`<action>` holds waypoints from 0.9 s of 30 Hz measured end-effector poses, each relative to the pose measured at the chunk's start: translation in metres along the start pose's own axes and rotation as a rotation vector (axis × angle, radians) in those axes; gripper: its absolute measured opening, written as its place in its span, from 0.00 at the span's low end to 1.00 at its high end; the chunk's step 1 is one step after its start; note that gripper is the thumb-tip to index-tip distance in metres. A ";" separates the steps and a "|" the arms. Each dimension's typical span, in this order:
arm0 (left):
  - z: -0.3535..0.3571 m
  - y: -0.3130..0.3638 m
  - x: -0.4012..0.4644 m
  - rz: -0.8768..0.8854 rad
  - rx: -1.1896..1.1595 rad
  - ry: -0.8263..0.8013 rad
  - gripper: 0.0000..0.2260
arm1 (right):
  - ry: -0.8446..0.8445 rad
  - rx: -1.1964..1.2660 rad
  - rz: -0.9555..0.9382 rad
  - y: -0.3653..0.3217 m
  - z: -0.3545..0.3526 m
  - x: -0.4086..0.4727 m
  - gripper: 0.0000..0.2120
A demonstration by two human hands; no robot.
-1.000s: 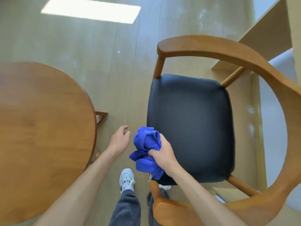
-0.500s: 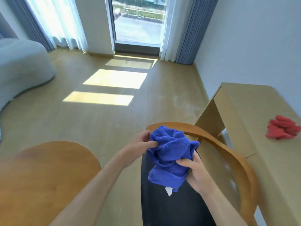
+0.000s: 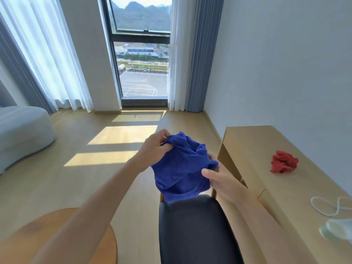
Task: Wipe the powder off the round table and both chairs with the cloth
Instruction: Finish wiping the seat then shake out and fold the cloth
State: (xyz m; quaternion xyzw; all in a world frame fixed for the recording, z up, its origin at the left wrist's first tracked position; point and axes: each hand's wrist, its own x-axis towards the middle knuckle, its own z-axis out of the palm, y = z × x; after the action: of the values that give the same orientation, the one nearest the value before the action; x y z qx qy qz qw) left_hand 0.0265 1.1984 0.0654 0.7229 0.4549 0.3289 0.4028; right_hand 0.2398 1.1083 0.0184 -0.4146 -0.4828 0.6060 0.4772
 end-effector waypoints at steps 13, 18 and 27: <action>-0.040 0.037 0.000 0.243 0.352 -0.060 0.12 | 0.013 -0.725 -0.032 -0.062 0.031 0.034 0.15; -0.058 0.044 0.006 0.307 0.425 -0.062 0.14 | 0.078 -0.966 -0.170 -0.049 0.053 0.060 0.06; -0.094 0.023 0.007 0.295 0.558 -0.060 0.19 | -0.099 -0.965 -0.057 -0.065 0.021 0.063 0.06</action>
State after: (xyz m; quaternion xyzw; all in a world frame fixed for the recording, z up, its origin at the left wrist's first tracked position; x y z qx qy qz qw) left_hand -0.0414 1.2253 0.1300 0.8730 0.4059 0.2249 0.1502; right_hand 0.2188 1.1715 0.0836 -0.5459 -0.7420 0.3185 0.2234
